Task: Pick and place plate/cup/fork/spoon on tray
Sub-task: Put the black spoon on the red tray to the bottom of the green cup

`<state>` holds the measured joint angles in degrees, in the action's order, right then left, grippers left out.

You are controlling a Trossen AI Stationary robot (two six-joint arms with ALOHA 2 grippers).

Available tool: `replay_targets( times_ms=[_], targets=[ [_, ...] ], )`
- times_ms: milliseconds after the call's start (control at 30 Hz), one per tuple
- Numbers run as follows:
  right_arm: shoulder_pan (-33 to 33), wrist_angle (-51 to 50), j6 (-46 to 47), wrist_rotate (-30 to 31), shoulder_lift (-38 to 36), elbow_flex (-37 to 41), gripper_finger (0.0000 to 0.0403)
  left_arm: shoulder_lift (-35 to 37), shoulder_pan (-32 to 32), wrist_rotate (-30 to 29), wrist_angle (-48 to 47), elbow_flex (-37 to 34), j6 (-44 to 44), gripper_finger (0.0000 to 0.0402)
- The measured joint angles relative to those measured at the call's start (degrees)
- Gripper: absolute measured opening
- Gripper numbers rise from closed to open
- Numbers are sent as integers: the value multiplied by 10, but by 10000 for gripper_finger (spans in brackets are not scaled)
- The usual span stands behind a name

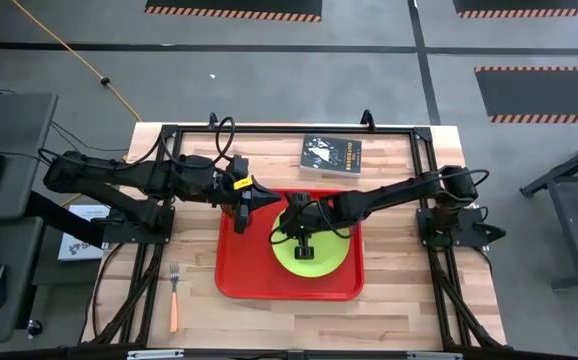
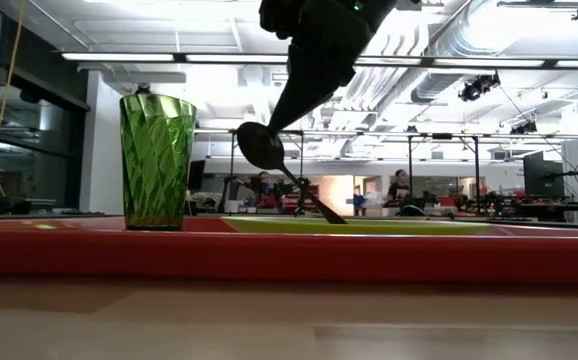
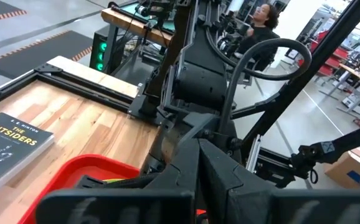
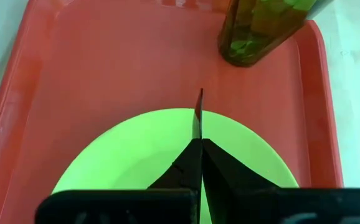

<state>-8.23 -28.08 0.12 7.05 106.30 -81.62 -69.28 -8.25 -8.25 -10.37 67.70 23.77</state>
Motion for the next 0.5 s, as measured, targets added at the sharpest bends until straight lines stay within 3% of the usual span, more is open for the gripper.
replay_targets(
  times_ms=[233,500],
  targets=[
    [0,0,-1,-2,0,0,0,1,0,14,-23,0,0,0],
    [0,0,-1,-10,0,0,0,39,-27,61,-207,0,60,0]
  ],
)
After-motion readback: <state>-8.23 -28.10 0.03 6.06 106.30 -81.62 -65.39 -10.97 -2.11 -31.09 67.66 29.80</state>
